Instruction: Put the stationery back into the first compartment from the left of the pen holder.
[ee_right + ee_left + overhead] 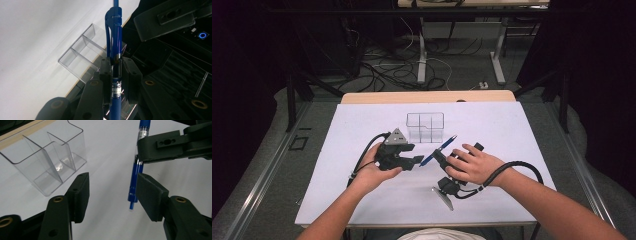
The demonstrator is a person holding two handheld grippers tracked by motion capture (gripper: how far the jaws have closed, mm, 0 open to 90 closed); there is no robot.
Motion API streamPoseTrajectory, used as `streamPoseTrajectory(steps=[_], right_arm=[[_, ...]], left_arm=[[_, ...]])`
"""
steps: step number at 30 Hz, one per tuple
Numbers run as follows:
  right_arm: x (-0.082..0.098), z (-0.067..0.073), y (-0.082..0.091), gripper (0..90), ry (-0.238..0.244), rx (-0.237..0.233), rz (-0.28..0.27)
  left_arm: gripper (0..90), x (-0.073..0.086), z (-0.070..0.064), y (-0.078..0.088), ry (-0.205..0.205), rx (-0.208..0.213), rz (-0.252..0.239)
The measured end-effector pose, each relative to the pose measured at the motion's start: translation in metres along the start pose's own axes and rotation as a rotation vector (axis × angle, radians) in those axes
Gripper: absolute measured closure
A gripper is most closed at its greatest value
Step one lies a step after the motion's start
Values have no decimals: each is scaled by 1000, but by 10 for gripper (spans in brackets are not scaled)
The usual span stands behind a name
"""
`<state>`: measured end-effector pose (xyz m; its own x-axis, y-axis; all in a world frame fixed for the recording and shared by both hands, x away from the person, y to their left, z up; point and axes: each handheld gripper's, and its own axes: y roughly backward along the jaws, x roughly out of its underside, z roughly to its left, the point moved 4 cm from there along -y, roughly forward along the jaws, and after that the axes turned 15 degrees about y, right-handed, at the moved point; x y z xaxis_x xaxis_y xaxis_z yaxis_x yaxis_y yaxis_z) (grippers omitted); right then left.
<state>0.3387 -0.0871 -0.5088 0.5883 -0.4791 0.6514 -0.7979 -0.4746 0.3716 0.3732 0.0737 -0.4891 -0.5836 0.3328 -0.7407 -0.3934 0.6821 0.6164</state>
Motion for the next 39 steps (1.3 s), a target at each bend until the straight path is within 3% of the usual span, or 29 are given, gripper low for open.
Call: streamPoseTrajectory(steps=[8,10,15,32,39], right_arm=[[-7,-1,0,794,18,3,-12],[-9,-2,0,794,20,5,-19],[-14,-1,-2,794,41,1,-29],[-32,-3,-3,795,67,5,-63],[-37,-4,-3,795,72,13,-77]], left_arm=[[539,7,-6,-5,-11,34,58],[557,11,-7,-5,-15,45,104],[588,17,-8,-7,-9,55,152],[703,24,-13,-20,-8,37,264],[737,25,-17,-23,26,27,290]])
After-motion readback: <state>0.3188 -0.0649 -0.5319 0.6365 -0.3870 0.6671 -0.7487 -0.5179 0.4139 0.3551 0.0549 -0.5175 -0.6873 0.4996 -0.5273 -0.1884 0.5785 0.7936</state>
